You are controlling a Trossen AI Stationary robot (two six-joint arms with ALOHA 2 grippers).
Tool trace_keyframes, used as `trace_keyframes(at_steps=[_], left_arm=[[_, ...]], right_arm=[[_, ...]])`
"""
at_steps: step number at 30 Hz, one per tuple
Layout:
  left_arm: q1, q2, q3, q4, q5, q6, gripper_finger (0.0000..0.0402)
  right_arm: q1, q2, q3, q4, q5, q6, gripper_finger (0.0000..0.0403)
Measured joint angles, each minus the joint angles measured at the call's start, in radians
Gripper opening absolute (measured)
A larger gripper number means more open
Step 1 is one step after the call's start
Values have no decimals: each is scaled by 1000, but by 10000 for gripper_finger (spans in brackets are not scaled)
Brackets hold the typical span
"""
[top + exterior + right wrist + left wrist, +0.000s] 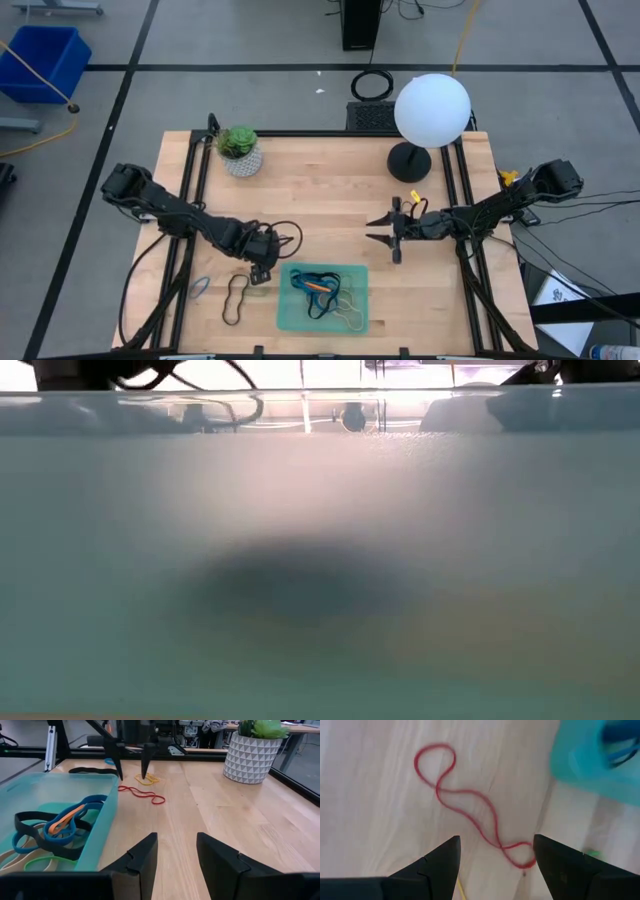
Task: Pick and place rubber bands into bin
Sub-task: Put the small red rubberband into the green bin
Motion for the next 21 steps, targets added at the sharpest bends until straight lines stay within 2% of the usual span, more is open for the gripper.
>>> trace_keyframes(at_steps=[4,9,16,21], left_arm=[[0,0,-51,95,-1,-8,255],[-2,3,-79,94,-29,-40,255],[-10,104,-73,138,-26,-32,255],[-1,151,-59,83,4,-67,255]], right_arm=[[-14,0,0,0,1,1,132],[-35,0,0,0,1,2,132],[-53,0,0,0,0,1,132],[-63,-1,1,0,0,2,132]])
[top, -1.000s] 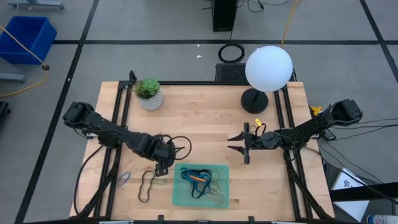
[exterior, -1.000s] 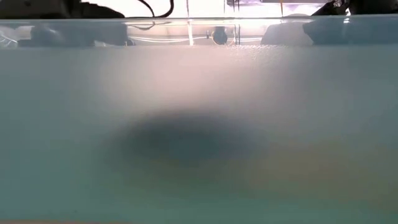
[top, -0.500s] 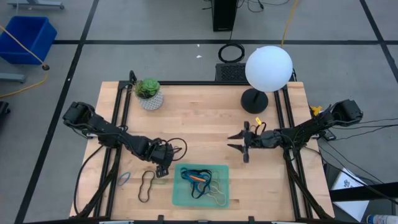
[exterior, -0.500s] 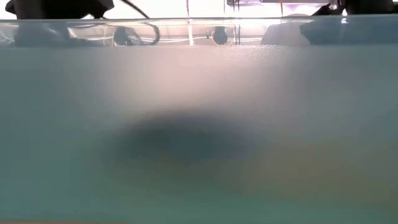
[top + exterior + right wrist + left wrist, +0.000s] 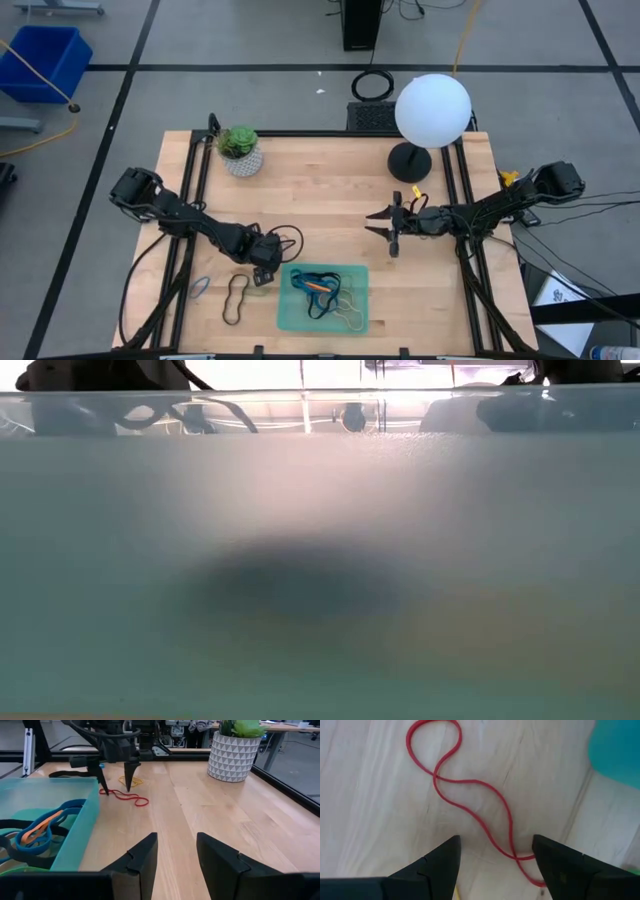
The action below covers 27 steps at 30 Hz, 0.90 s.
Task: Pick and place rubber bands into bin
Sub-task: Put the small red rubberband into the green bin
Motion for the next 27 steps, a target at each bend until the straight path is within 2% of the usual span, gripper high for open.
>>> trace_keyframes(at_steps=[7,17,27], left_arm=[[16,-31,-9,14,36,-27,241],[16,-33,-11,5,28,-15,111],[15,-33,-11,15,35,31,37]], right_arm=[[-2,0,0,-1,0,0,132],[-1,0,0,-1,-1,-1,132],[-1,0,0,-2,-1,-2,132]])
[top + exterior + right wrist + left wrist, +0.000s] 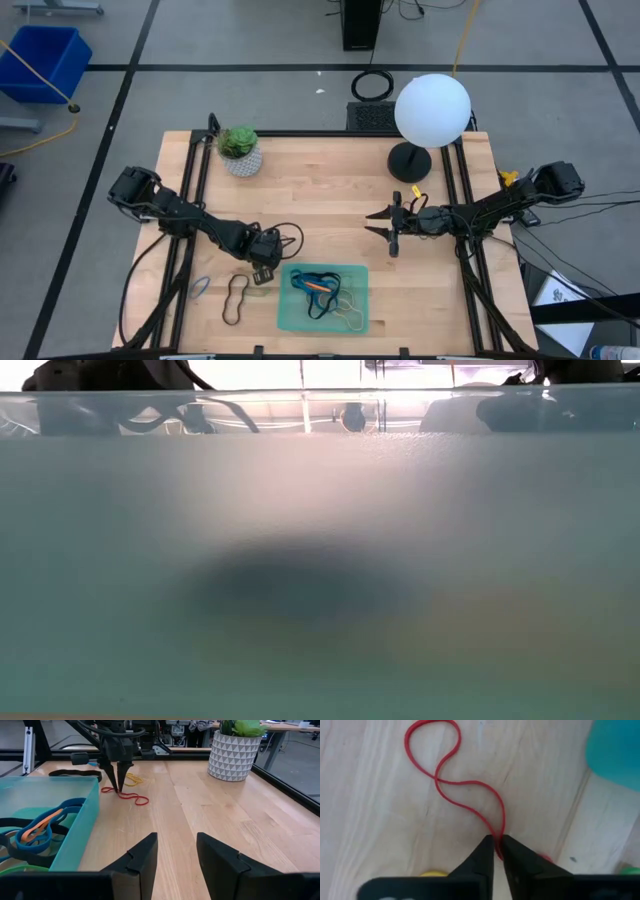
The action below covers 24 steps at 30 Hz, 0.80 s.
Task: Pick and place rubber bands into bin
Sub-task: Put the small red rubberband into the green bin
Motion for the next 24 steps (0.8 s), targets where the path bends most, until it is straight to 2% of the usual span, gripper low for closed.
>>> trace_keyframes(at_steps=[3,13,17,24], left_arm=[[0,0,0,0,15,3,8],[1,-36,-1,-8,35,31,5],[-3,-106,-9,-37,66,32,3],[-3,-251,-4,-38,50,58,2]], right_arm=[[0,0,0,0,0,0,132],[0,0,-1,0,0,0,132],[0,1,-1,-1,0,0,132],[0,1,-1,-2,-1,0,132]])
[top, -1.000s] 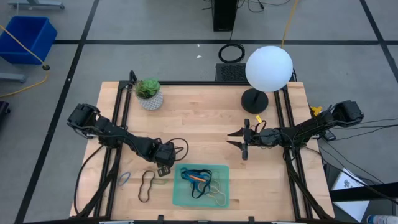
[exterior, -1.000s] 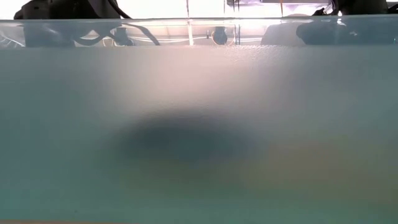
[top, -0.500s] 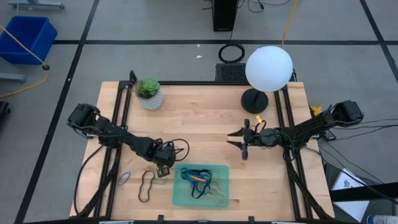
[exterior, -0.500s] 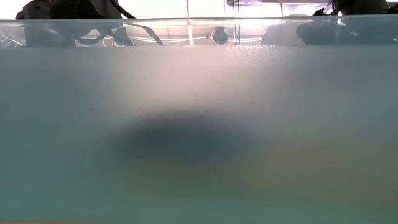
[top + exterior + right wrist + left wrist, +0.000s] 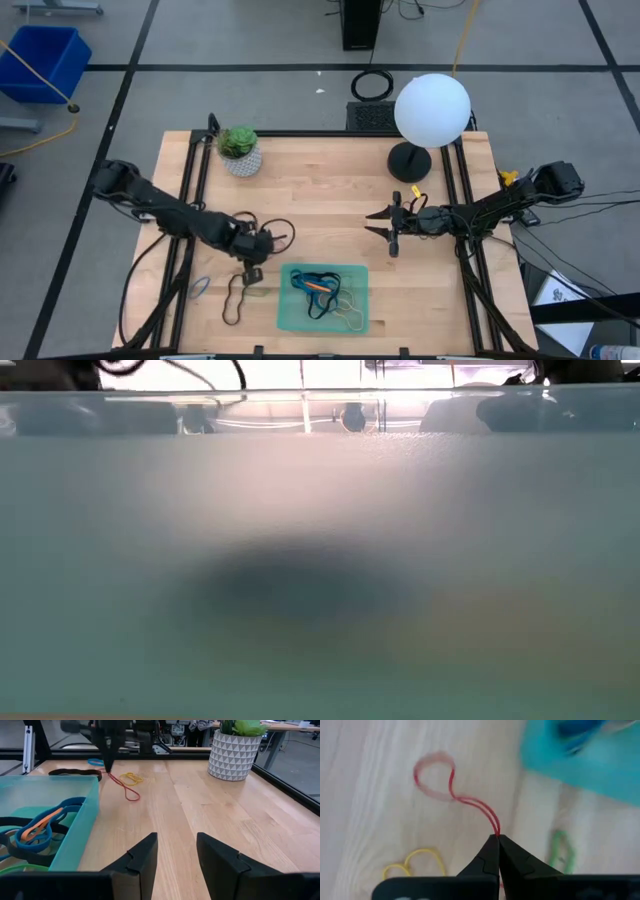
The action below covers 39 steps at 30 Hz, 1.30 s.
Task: Pick and place rubber bands into bin
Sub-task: Put the small red rubberband into the green bin
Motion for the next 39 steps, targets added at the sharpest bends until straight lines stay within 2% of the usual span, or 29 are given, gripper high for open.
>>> trace_keyframes(at_steps=[8,14,18,21,27,33,39], left_arm=[[1,-189,1,79,-13,69,2],[2,-289,3,321,-25,211,1],[1,-289,3,493,37,322,1],[-4,-265,5,591,62,380,1],[-9,-184,5,674,104,418,1],[-22,-40,5,751,127,399,2],[-27,97,5,804,149,309,5]], right_arm=[[0,0,0,-1,0,0,132],[0,0,0,0,0,0,132],[0,0,0,2,0,0,132],[0,0,0,2,0,0,132],[0,0,0,2,0,0,132],[0,0,0,2,0,0,132],[0,0,0,1,0,0,132]])
